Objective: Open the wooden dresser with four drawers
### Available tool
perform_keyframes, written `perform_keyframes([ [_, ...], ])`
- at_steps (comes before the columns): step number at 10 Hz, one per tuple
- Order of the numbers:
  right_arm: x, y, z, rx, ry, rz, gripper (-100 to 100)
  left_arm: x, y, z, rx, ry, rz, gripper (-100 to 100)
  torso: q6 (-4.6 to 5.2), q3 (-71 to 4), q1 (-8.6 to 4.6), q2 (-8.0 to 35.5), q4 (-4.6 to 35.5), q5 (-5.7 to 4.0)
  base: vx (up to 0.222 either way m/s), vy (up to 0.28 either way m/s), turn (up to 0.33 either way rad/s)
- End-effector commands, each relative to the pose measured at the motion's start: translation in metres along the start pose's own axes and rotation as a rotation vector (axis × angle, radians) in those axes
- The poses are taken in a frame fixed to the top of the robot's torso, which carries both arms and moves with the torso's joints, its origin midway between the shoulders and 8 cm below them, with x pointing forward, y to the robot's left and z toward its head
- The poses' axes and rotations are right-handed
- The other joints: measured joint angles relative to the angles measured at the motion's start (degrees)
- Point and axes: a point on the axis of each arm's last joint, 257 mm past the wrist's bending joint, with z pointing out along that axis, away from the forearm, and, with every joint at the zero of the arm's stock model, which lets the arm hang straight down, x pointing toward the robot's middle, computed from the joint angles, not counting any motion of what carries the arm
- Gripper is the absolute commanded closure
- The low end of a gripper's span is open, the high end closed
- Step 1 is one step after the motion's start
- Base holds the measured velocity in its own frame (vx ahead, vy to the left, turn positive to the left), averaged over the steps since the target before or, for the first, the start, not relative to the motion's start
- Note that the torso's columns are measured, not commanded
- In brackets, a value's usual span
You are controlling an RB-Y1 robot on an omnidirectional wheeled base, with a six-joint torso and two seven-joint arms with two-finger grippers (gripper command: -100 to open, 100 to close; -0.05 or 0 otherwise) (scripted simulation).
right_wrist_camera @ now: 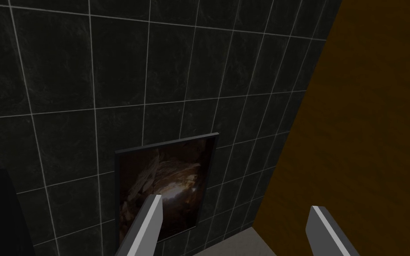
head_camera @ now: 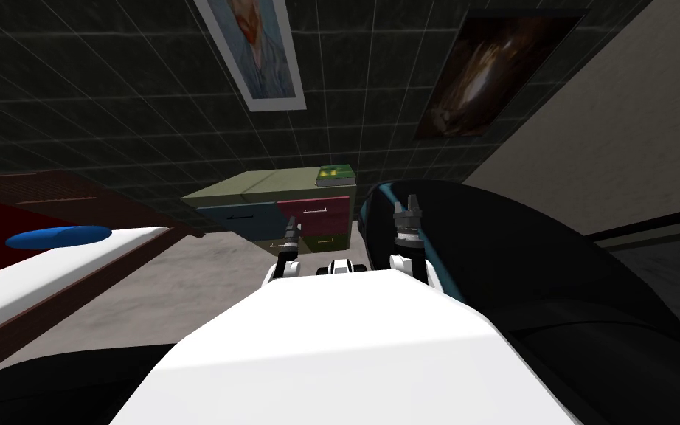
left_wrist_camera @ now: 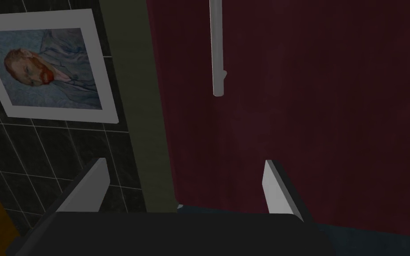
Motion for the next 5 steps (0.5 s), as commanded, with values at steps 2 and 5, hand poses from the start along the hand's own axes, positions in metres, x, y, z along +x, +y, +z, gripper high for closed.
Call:
perform_keyframes([
  [2, 0.0, 0.0, 0.0, 0.0, 0.0, 0.0, 0, 0.012, 0.021, 0.006, -0.038, -0.013, -0.041, -100, 0.01, 0.0, -0.03, -0.1, 0.0, 0.0, 0.116, -0.007, -0.041],
  [5, 0.0, 0.0, 0.0, 0.0, 0.0, 0.0, 0, 0.014, 0.015, 0.009, -0.042, -0.021, -0.054, -100, -0.01, 0.1, -0.02, 0.1, 0.0, -0.01, 0.072, 0.003, -0.014],
])
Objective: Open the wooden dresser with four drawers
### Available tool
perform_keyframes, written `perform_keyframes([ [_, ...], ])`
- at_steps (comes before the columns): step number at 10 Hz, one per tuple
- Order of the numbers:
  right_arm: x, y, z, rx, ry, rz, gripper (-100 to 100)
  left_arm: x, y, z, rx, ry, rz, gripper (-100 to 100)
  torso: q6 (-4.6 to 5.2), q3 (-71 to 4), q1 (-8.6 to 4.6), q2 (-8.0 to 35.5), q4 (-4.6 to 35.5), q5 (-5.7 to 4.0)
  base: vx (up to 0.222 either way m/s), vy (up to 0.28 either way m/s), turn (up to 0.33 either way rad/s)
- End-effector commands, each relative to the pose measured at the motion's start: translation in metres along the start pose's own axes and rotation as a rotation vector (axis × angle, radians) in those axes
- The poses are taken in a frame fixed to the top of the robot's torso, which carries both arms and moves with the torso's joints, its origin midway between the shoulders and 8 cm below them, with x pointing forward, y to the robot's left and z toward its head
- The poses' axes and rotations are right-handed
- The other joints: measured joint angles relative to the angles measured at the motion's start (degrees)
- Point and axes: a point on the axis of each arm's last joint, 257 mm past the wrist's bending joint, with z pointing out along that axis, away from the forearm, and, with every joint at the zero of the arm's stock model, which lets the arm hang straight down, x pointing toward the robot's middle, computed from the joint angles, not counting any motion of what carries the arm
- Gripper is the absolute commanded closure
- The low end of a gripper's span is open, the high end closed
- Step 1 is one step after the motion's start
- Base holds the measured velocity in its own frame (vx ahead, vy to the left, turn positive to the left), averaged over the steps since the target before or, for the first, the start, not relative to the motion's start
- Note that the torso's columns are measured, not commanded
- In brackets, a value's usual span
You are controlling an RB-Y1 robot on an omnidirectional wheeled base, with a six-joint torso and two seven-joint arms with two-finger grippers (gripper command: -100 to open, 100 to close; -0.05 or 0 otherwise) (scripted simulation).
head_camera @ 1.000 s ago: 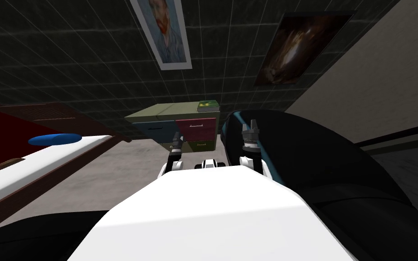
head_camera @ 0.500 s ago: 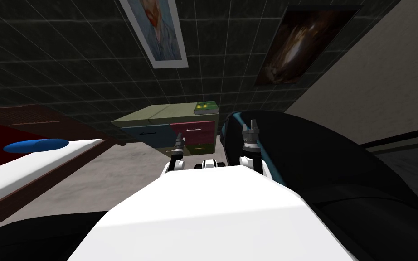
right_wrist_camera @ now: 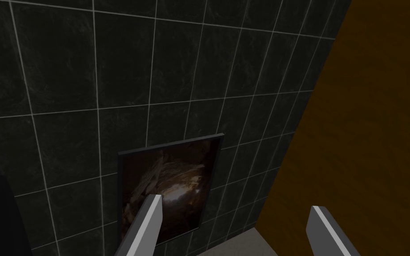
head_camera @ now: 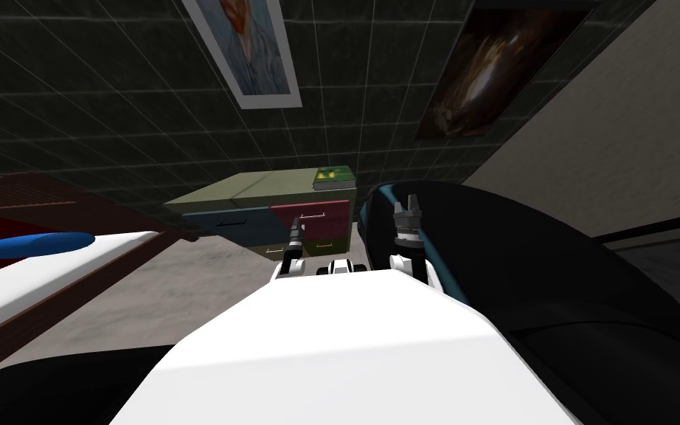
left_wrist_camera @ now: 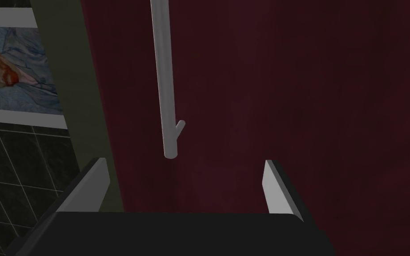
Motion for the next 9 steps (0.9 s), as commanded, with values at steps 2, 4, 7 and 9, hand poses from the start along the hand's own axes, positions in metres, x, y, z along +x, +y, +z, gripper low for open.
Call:
perform_keyframes([
  [2, 0.0, 0.0, 0.0, 0.0, 0.0, 0.0, 0, -0.001, -0.008, 0.003, 0.002, -0.002, 0.001, -100, 0.01, -0.1, -0.01, -0.2, -0.1, 0.01, 0.073, 0.0, -0.01],
  [4, 0.0, 0.0, 0.0, 0.0, 0.0, 0.0, 0, -0.001, -0.004, 0.002, -0.001, -0.001, 0.0, 100, 0.01, 0.1, -0.05, 0.1, 0.0, 0.0, -0.044, -0.008, 0.019],
  [7, 0.0, 0.0, 0.0, 0.0, 0.0, 0.0, 0, 0.0, -0.011, -0.001, 0.002, 0.005, -0.001, 100, 0.02, 0.0, 0.05, 0.0, 0.0, 0.03, -0.135, -0.006, 0.015],
  [9, 0.0, 0.0, 0.0, 0.0, 0.0, 0.0, 0, 0.0, -0.012, -0.001, 0.002, 0.006, -0.001, 100, 0.01, 0.0, 0.1, 0.0, 0.0, 0.03, -0.151, 0.028, 0.004],
])
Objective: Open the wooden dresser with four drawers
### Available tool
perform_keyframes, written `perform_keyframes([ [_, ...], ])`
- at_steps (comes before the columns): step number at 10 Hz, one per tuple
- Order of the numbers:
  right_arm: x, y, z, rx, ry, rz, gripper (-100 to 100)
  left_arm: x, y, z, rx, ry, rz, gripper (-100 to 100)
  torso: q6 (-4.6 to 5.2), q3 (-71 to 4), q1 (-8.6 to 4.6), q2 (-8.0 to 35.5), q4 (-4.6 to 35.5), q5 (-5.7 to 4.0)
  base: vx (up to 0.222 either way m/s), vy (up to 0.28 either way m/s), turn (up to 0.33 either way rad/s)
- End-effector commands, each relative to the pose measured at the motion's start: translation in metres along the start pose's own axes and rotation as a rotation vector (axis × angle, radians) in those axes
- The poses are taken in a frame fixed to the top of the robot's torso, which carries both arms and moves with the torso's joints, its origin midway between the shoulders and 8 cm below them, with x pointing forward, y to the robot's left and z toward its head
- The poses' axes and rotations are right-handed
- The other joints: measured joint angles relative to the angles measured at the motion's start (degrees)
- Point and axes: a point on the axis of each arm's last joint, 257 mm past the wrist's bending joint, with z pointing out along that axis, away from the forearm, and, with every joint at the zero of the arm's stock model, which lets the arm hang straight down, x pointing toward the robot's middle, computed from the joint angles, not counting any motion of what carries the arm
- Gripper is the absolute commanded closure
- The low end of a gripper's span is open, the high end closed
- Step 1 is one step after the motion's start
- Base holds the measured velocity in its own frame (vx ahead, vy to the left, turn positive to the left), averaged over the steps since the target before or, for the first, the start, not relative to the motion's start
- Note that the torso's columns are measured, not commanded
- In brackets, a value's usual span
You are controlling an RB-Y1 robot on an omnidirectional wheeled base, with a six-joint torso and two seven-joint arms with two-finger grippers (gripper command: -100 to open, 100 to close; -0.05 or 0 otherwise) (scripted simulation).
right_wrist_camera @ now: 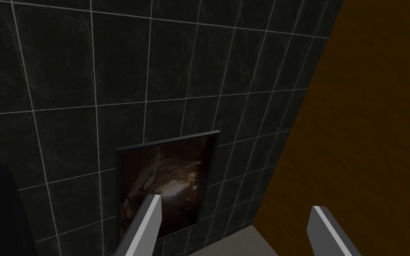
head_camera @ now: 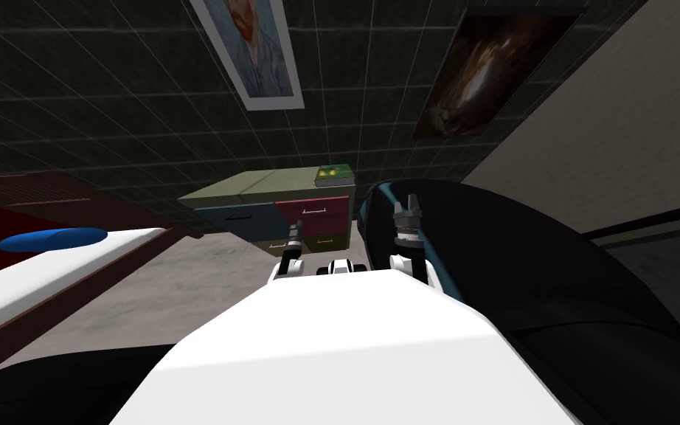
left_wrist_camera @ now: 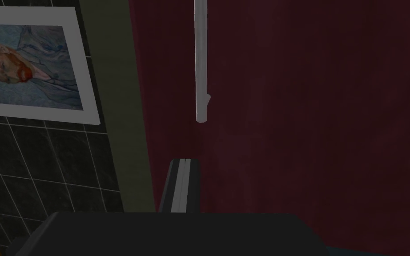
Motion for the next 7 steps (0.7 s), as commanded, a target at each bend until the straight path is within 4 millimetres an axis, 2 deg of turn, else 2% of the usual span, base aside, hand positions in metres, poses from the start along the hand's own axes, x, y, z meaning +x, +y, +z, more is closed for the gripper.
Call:
perform_keyframes([
  [1, 0.0, -0.0001, -0.0001, 0.0, 0.0, 0.0, 0, -0.0039, -0.0014, -0.0001, -0.001, 0.014, 0.025, -100, 0.01, -0.2, -0.1, -0.4, -0.1, -0.02, 0.0, 0.0, 0.0],
  [4, -0.0001, -0.0001, -0.0002, 0.001, 0.0, 0.0, 0, -0.0071, -0.0031, 0.0047, -0.009, 0.015, 0.029, -100, 0.0, -0.5, -0.16, -0.7, -0.2, -0.04, 0.142, -0.011, -0.011],
  [5, -0.0001, -0.0001, -0.0002, 0.001, 0.0, 0.0, 0, -0.0027, -0.0008, 0.006, -0.015, -0.004, -0.006, -100, 0.0, -0.3, -0.22, -0.5, -0.1, -0.05, 0.157, -0.041, -0.005],
  [7, -0.0001, 0.0, -0.0002, 0.0, 0.0, 0.0, 0, -0.0023, -0.0013, 0.0061, -0.013, -0.005, -0.008, -100, 0.0, 0.1, -0.1, 0.1, 0.0, -0.03, 0.062, -0.018, 0.0],
])
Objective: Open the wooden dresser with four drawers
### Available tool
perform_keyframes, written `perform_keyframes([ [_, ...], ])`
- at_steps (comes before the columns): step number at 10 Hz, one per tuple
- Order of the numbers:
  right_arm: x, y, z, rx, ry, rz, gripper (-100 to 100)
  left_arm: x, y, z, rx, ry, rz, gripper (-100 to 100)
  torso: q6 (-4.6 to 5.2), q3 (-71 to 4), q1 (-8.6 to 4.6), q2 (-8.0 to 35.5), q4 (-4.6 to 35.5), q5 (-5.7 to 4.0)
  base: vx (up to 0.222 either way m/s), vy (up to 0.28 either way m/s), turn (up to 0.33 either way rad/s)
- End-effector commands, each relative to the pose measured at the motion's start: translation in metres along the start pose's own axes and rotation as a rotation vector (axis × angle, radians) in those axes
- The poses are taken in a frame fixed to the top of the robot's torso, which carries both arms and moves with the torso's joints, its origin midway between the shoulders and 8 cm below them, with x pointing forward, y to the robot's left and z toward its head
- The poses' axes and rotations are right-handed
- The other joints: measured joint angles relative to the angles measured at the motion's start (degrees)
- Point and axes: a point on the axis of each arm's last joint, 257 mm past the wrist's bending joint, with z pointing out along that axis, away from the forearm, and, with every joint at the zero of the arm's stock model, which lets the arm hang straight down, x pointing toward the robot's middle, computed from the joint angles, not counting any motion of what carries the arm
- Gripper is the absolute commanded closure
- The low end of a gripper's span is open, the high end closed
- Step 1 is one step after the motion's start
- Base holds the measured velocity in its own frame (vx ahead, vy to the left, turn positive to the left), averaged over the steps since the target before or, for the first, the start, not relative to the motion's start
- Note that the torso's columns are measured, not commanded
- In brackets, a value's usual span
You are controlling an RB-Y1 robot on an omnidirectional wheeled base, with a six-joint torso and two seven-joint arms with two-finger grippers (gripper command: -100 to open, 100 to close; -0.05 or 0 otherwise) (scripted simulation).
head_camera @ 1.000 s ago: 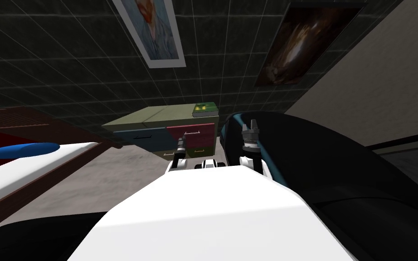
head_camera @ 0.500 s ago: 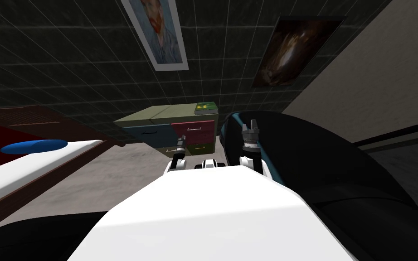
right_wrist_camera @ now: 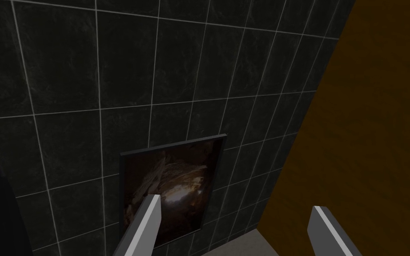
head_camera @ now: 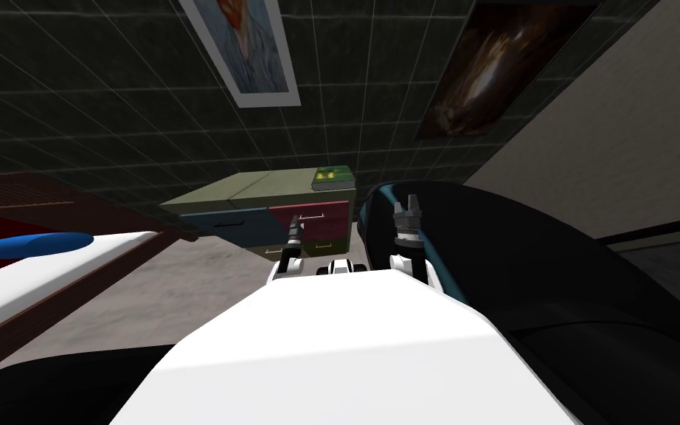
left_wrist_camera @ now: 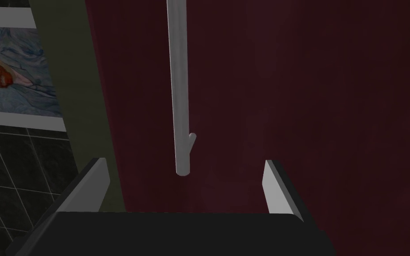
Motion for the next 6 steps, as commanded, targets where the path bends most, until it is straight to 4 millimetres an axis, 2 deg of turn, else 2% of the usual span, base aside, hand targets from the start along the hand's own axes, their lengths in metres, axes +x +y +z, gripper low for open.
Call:
perform_keyframes([
  [1, 0.0, 0.0, 0.0, 0.0, 0.0, 0.0, 0, -0.01, 0.003, 0.012, 0.007, -0.025, 0.02, -100, 0.0, 0.1, 0.08, 0.1, 0.0, 0.02, -0.05, 0.024, -0.071],
  [2, 0.0, 0.0, 0.0, 0.0, 0.0, 0.0, 0, -0.007, 0.007, 0.019, 0.004, -0.018, 0.017, -100, 0.02, 0.1, 0.17, 0.1, 0.0, 0.05, -0.08, 0.045, -0.06],
  [3, 0.0, 0.0, 0.0, 0.0, 0.0, 0.0, 0, -0.019, 0.006, 0.027, 0.013, -0.047, 0.038, -100, 0.0, 0.0, 0.14, 0.0, 0.0, 0.05, -0.108, 0.039, -0.083],
  [5, 0.0, 0.0, 0.0, 0.0, 0.0, 0.0, 0, -0.013, 0.012, 0.038, 0.008, -0.035, 0.032, -100, -0.01, -0.2, -0.05, -0.3, -0.1, -0.01, -0.074, 0.022, -0.019],
  [6, 0.0, 0.0, 0.0, 0.0, 0.0, 0.0, 0, -0.024, 0.012, 0.047, 0.015, -0.063, 0.048, -100, -0.01, -0.3, -0.1, -0.5, -0.1, -0.02, -0.071, 0.028, -0.067],
])
